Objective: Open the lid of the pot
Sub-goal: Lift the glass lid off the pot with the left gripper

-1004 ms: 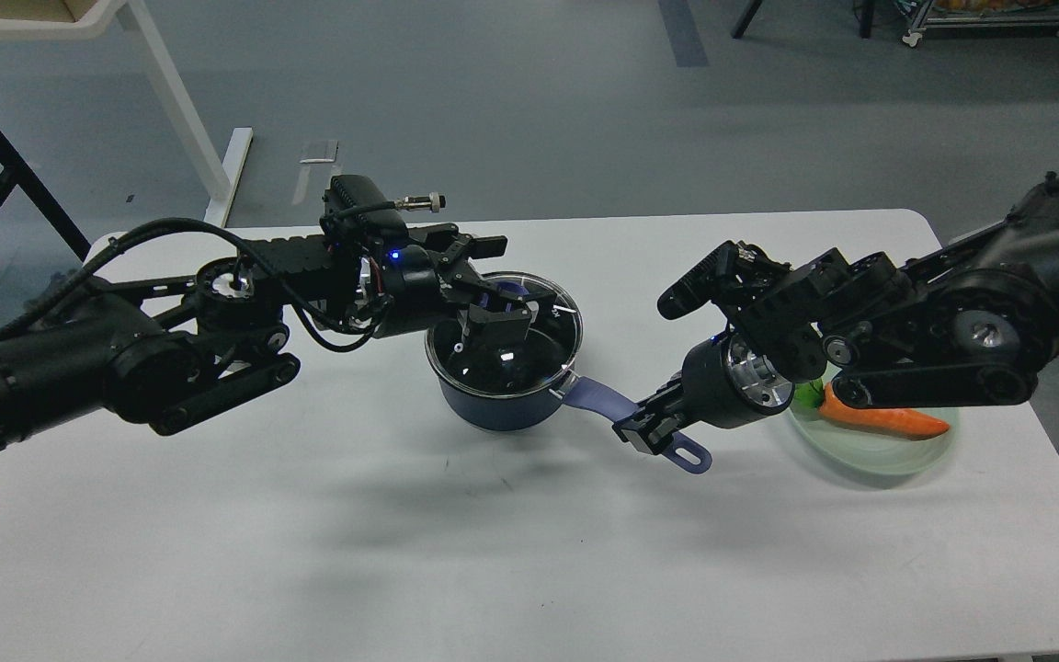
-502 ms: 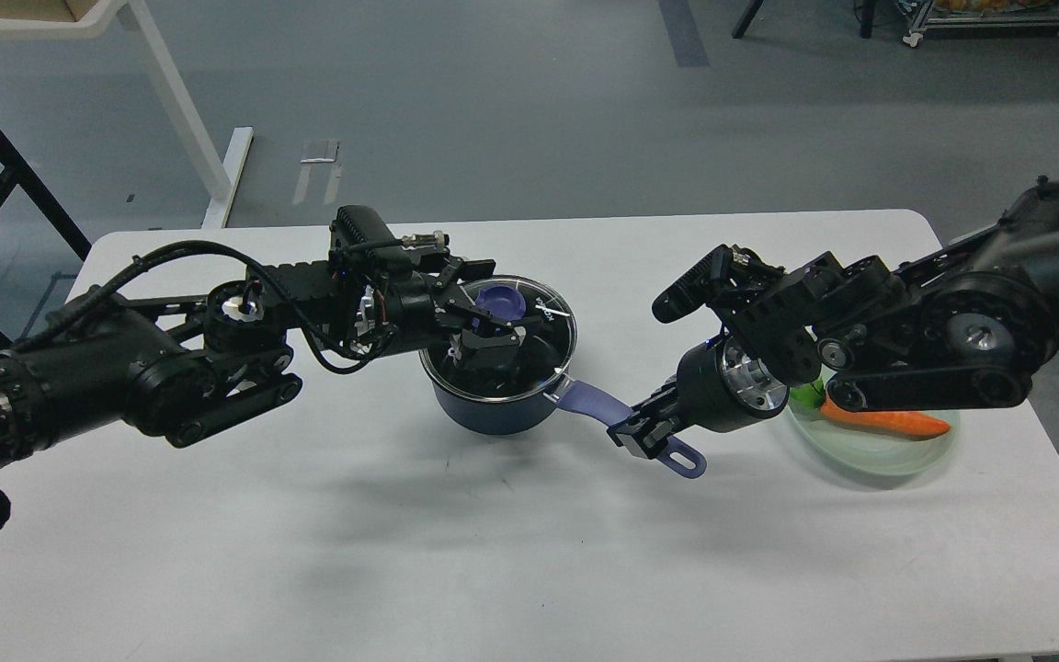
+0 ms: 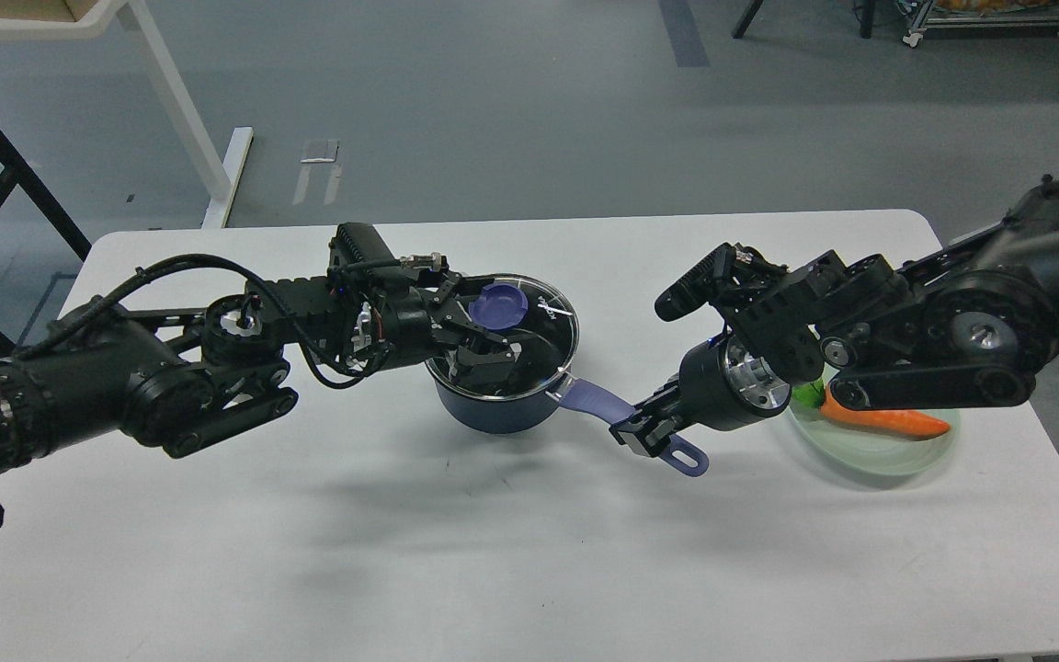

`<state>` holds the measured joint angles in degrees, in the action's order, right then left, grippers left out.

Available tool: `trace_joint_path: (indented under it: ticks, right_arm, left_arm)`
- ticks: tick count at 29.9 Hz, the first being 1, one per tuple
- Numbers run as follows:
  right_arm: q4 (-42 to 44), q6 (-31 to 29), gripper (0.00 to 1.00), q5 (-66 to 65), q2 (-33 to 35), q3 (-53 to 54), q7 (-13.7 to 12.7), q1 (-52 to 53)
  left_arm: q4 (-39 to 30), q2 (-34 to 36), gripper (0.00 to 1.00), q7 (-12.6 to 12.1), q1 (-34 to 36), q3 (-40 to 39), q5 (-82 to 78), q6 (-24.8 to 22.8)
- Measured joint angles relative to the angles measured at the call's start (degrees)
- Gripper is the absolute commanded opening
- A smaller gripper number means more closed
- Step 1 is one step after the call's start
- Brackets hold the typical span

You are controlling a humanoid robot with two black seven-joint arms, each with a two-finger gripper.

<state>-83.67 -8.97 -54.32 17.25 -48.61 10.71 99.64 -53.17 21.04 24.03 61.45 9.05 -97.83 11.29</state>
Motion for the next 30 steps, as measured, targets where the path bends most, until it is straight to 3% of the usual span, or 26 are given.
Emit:
trace_joint_path:
  ticks: [3,11,20,30]
  right_arm:
    - [0.0,0.0,0.15,0.0,-0.1,0.0,0.0,0.0]
    - [0.1,0.0,0.15,0.0,-0.3,0.0,0.1,0.0]
    - [0.2,0.1,0.15,-0.1,-0.2,0.2,0.1,0.0]
    - [0.2,0.0,0.16,-0.1,0.1,0.1,0.1,0.0]
  left_arm:
    - [0.0,0.1,0.66,0.9,0.0,0.0,0.0,0.0]
    - [0.0,0.7,0.53,2.5,0.4,-0.1,0.0,0.0]
    - [-1.2,2.5,0.53,3.4,0.8,-0.7,0.3,0.3]
    - [-5.0,18.6,0.53,4.0,3.7,-0.5,9.8,-0.1]
